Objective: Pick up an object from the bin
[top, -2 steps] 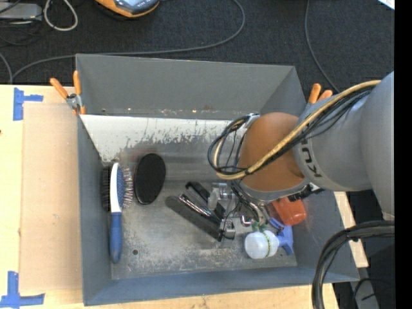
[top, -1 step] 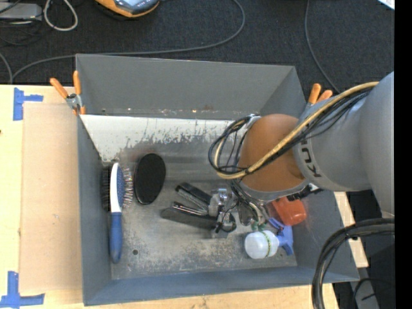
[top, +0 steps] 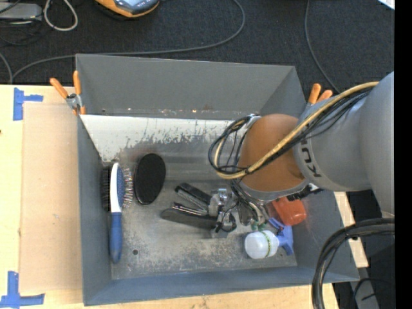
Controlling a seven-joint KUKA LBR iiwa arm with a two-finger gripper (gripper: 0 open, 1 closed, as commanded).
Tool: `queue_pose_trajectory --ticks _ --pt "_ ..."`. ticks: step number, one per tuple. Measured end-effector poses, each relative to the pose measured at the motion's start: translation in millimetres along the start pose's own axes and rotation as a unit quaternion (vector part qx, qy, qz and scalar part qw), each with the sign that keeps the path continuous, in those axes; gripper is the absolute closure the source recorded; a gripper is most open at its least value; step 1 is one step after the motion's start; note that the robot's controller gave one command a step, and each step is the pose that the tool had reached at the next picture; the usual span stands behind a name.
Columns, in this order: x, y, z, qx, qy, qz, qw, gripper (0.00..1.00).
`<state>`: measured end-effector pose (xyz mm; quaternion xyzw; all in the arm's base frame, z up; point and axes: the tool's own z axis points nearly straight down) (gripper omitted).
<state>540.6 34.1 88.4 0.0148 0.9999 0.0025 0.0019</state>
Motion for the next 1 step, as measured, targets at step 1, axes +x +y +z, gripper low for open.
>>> queue_pose_trajectory --ticks 1 --pt "-15.9 -0.6 -92.4 0.0 0.0038 0.002 1.0 1.0"
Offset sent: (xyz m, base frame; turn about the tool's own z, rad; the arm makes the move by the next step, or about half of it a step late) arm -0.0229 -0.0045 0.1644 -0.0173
